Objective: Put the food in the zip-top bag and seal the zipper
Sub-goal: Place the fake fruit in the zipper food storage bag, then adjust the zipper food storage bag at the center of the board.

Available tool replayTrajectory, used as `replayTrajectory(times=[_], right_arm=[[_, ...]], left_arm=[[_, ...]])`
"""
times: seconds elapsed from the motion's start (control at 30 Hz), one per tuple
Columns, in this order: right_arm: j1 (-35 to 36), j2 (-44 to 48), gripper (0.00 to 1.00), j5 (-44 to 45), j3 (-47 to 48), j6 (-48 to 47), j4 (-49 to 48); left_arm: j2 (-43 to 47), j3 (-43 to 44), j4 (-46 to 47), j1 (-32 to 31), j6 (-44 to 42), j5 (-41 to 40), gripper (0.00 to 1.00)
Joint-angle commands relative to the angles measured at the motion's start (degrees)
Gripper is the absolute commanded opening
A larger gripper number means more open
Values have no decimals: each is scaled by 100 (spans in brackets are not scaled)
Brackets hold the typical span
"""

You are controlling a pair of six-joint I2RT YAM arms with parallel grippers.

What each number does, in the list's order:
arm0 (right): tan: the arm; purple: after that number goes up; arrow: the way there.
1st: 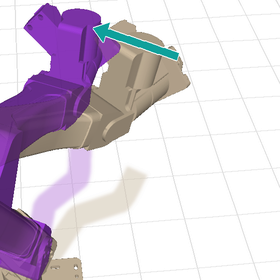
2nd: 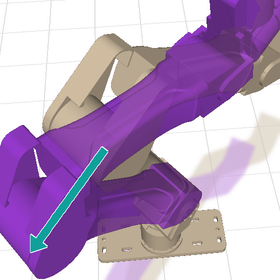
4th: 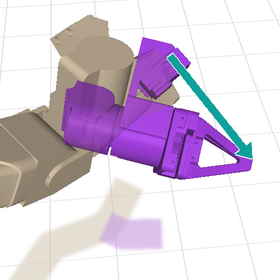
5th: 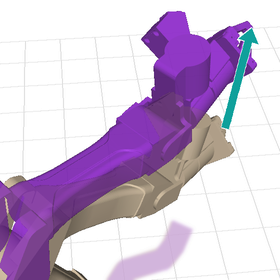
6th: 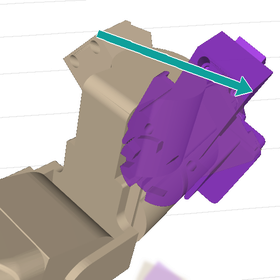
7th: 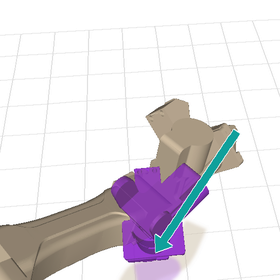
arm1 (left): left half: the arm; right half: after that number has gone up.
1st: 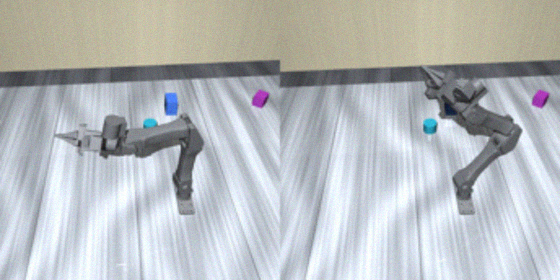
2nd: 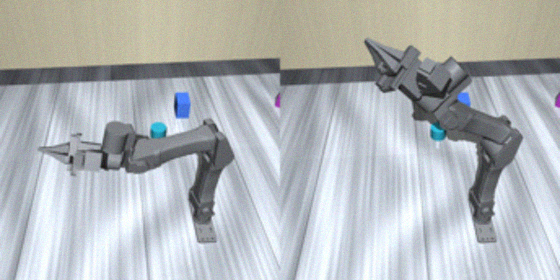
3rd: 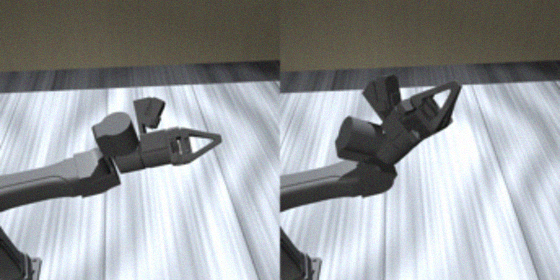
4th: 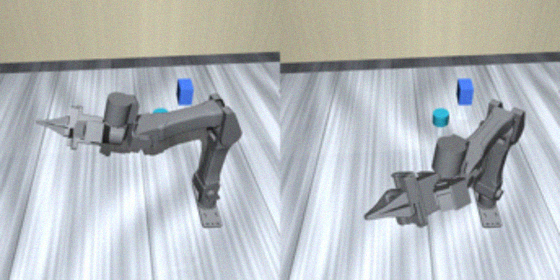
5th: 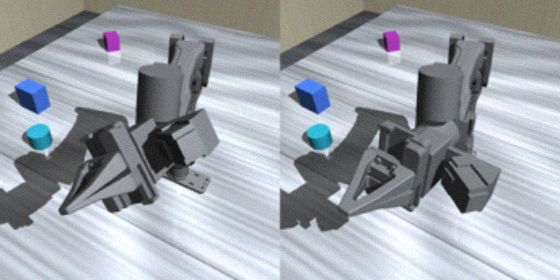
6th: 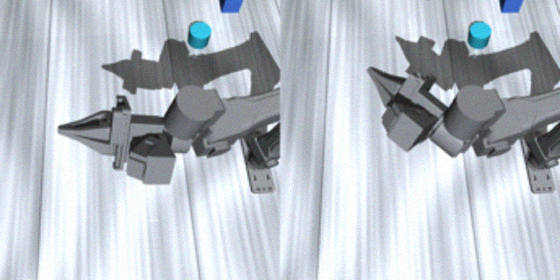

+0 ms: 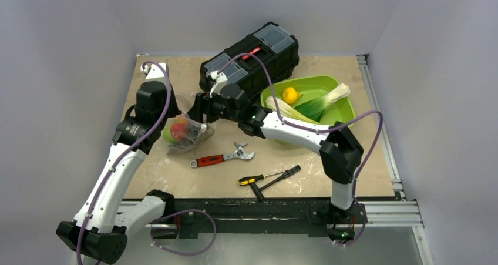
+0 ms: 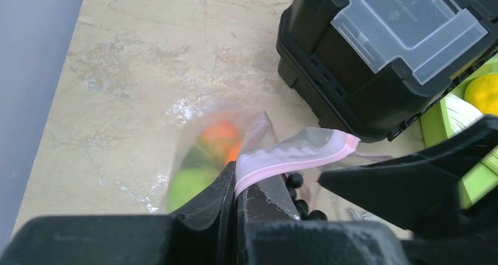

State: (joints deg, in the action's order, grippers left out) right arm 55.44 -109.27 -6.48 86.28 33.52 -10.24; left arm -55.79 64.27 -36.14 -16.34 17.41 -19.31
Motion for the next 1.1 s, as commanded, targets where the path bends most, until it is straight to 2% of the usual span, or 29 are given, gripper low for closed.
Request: replayTrajectory(times=[0.0, 0.13, 0.23, 0.3, 0.4, 0.47, 0.53, 0.6, 0.63, 0.73, 0.77, 0.9, 1.07], right_arm=[[-49, 735, 64, 137, -318, -783, 631], [-51, 982, 65, 64, -601, -972, 583], [-30, 930, 68, -80, -573, -963, 374], [-16, 818, 67, -146, -452, -801, 302], [-16, 743, 62, 176, -154, -612, 493], [-16, 924, 58, 221, -262, -625, 252], [-16, 1153, 45, 365, -303, -717, 326], [-17, 1396, 41, 389, -353, -936, 480], [-20, 1518, 43, 355, -392, -1092, 557], [-31, 1839, 65, 693, -618, -1625, 800], [-58, 1916, 69, 824, -713, -1777, 818], [-307, 1989, 73, 695, -974, -1940, 847], [-777, 1744, 72, -617, -1133, -2144, 698]], left_arm=[[93, 147, 336, 34, -69, -252, 0], [50, 151, 372, 34, -133, -87, 0], [-69, 184, 439, 34, -220, 388, 0], [-177, 229, 439, 34, -237, 704, 0], [-264, 227, 457, 34, -255, 873, 0], [-284, 232, 461, 32, -276, 888, 0], [-300, 244, 467, 33, -282, 932, 0], [-323, 252, 456, 28, -290, 973, 0], [-333, 265, 449, 31, -297, 992, 0], [-383, 330, 402, 34, -328, 1089, 0], [-391, 344, 396, 34, -327, 1147, 0], [-400, 349, 388, 35, -339, 1311, 0], [-426, 342, 405, 26, -360, 1465, 0]])
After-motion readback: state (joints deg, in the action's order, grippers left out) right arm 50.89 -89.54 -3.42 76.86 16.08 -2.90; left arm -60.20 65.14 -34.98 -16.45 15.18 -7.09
